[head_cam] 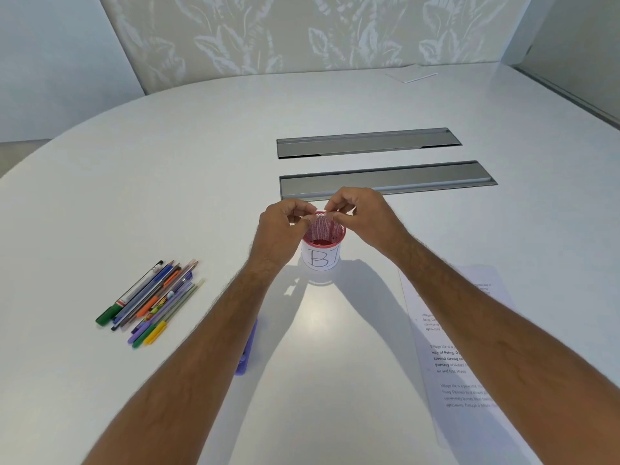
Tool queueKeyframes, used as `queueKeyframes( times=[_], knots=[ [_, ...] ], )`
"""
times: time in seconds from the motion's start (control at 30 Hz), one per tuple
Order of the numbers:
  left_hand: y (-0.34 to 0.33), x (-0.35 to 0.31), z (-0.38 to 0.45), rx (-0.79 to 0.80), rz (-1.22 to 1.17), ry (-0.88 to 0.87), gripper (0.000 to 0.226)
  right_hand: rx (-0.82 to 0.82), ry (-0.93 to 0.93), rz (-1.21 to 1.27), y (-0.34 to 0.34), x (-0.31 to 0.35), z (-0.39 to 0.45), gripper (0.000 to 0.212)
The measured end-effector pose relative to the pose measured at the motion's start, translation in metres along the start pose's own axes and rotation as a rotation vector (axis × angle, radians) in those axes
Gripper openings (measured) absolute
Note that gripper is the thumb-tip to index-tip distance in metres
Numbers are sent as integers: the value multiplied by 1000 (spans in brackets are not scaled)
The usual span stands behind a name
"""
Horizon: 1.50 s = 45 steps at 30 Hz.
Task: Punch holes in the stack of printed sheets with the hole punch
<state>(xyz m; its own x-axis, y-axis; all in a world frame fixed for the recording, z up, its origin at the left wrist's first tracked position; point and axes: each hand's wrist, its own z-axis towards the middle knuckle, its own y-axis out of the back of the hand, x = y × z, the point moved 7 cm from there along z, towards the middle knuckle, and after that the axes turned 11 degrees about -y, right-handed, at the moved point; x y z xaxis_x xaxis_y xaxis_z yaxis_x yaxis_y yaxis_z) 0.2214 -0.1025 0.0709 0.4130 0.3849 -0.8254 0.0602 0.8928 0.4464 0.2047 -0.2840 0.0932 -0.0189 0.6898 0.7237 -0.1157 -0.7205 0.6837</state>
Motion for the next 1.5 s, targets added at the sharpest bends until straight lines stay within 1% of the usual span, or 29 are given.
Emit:
queueKeyframes(
  times=[0.1,0.2,0.33,0.5,0.57,0.67,0.73,0.8,0.9,0.97,1.07,1.2,1.3,1.4,1.5],
  knots=[
    [-1,0,1,2,10,-1,13,14,5,2,0,0,3,7],
    [-2,0,1,16,2,20,16,37,-4,-3,-3,0,5,8],
    [-1,3,-1,8,10,52,10,1,-4,-68,-5,-1,6,9],
    [2,2,-3,1,29,56,2,-39,65,-115,-7,3,0,7],
    [2,1,-4,0,41,53,8,-110,69,-197,-6,4,-4,8],
    [-1,-1,-7,22,20,37,21,-201,99,-348,-6,9,-13,18],
    [-1,-3,-9,24,18,17,24,-223,132,-361,-8,13,-18,15],
    [0,-5,-10,7,43,3,18,-233,136,-347,-8,15,-21,10],
    [2,-9,-13,-29,39,-6,9,-247,133,-363,-10,14,-23,12],
    [4,-11,-14,-41,56,-20,4,-264,147,-356,-12,12,-27,10],
    [7,-12,-16,-56,102,-27,4,-293,157,-346,-13,9,-31,11],
    [13,-17,-24,-92,116,-39,8,-286,132,-284,-12,6,-36,23],
    [18,-19,-34,-136,76,-35,10,-315,165,-250,-9,2,-49,27],
    [17,-19,-47,-140,-18,-25,25,-274,135,-227,-11,-10,-60,42],
    [15,-24,-61,-146,40,-44,36,-224,42,-216,-13,-24,-73,49]
  ],
)
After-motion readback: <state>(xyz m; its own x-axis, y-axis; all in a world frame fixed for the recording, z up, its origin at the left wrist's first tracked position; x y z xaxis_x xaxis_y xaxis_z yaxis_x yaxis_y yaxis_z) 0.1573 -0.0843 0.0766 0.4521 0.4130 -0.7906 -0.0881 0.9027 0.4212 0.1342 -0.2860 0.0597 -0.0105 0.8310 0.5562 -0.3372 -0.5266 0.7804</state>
